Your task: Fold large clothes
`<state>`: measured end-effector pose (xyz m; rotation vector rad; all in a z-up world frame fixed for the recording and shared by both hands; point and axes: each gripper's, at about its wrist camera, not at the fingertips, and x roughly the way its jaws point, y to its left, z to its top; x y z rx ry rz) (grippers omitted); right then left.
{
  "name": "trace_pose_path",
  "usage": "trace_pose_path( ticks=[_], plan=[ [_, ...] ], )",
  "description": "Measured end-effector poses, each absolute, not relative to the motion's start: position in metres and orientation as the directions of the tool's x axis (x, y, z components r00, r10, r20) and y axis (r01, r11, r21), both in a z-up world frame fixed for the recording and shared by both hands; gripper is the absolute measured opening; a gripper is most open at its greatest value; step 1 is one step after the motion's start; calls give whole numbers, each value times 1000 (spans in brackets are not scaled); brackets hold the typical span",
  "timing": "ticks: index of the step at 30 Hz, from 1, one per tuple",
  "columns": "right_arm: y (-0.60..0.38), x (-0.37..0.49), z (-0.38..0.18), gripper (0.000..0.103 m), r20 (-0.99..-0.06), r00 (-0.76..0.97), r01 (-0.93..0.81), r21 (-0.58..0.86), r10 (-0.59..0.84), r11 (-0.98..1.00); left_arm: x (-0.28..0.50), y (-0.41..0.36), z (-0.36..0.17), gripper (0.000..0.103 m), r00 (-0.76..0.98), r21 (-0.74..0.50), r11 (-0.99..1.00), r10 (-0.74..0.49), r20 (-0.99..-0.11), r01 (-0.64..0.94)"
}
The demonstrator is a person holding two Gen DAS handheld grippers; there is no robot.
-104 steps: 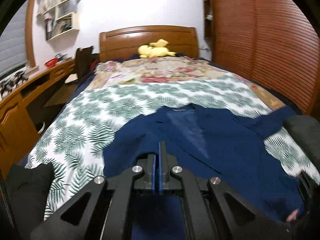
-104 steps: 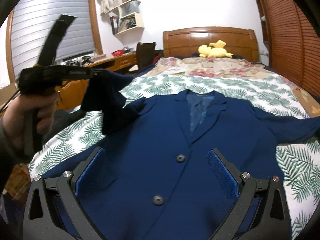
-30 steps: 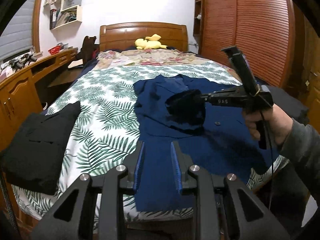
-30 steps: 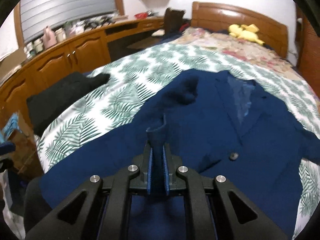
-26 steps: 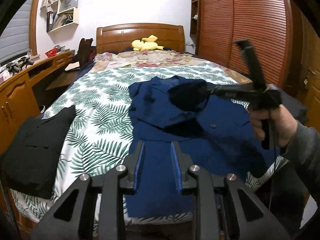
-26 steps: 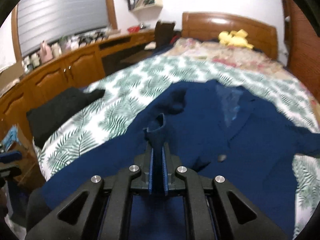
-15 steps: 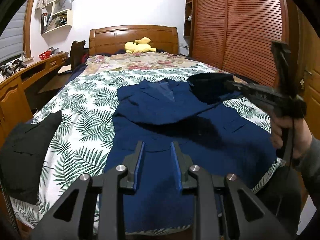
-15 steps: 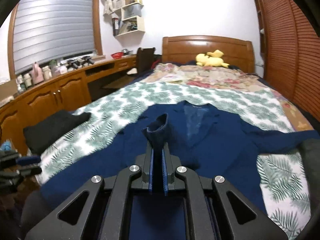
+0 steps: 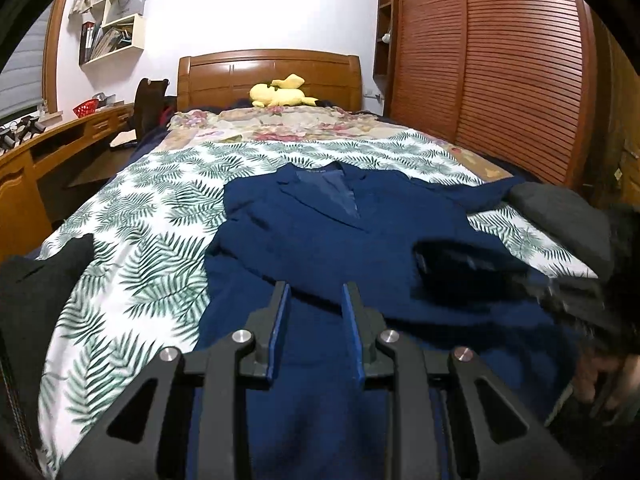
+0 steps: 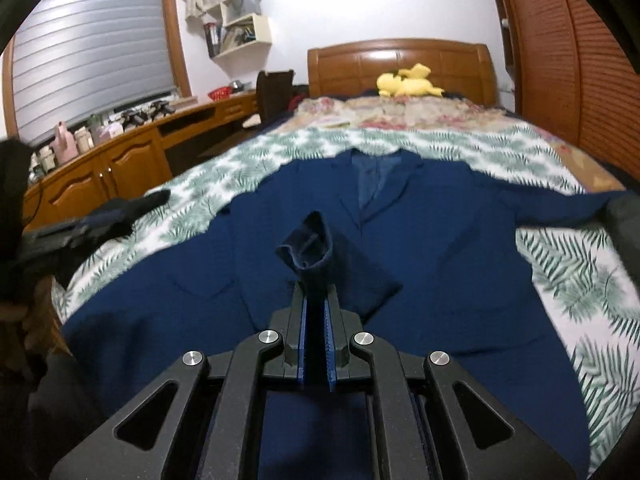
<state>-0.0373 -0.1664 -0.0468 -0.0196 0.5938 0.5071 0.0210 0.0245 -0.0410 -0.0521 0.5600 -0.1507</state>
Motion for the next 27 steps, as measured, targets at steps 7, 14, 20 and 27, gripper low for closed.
trace_pose_path(
  ticks=[7,14,20,27],
  plan=[
    [-171,-50,-67,6,-589,692,-450,98,416,888,40,14,-64,24,834,-89,985,-174,-523,150],
    [-169,-59,-74,14,-617,694,-440,45,372,897,43,5,-84,24,811,-101,975,-220,-542,197],
    [-169,-61,-76,23,-605,748,-374,-44,273,926,38,-6,-89,24,812,-59,971,-225,-539,230],
    [-191,-62,-75,32,-609,769,-285,-51,196,957,35,-7,-90,24,807,-65,971,-229,-544,232]
  ],
)
